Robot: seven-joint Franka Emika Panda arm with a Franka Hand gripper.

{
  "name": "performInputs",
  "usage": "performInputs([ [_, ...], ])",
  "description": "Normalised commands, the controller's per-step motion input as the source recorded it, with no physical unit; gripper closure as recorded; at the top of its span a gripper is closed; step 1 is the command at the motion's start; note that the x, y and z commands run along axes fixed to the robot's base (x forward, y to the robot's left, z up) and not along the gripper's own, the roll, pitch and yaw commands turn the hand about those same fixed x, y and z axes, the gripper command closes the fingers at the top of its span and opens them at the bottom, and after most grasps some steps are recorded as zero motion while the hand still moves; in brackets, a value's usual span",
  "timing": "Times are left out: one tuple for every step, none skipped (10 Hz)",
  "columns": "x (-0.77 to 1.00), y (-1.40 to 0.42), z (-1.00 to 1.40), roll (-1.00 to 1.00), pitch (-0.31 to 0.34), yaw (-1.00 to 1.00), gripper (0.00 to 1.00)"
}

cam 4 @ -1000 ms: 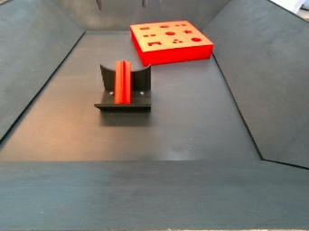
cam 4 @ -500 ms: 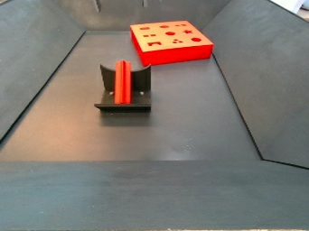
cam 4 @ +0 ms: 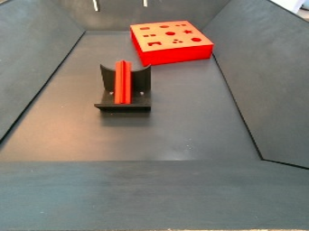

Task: Pick up the star object. Move up. Place the star object on the fixture. Regrasp the star object. Move to above the board. Insert the star object.
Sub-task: Regrasp the star object.

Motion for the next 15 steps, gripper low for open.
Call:
performInputs([
  [0.02,-0.02,0.00,1.00,0.032,0.04,0.00],
  [0.04,-0.03,-0.01,1.00,0.040,0.04,0.00],
  [0.05,-0.03,-0.01,1.00,0.053,0.05,0.00],
  [0.07,-0.03,-0.01,1.00,0.066,0.05,0.00],
  [0.08,-0.03,-0.02,1.00,0.090,0.06,0.00],
  [0.09,-0.03,-0.02,1.00,0.103,0.07,0.00],
  [0.11,-0.04,-0.01,1.00,0.135,0.08,0.00],
  [0.11,-0.04,-0.02,1.00,0.162,0.10,0.00],
  [0.11,-0.04,-0.02,1.00,0.199,0.14,0.00],
  [0.11,-0.05,-0.02,0.95,0.210,0.17,0.00],
  [0.11,-0.05,-0.02,0.71,0.185,0.19,0.00],
  [0.11,-0.05,-0.03,0.53,0.162,0.21,0.00],
  [0.11,-0.05,-0.02,0.31,0.129,0.23,0.00],
  [0.11,-0.04,-0.01,0.24,0.106,0.23,0.00],
  [0.09,-0.04,-0.01,0.17,0.043,0.23,0.00],
])
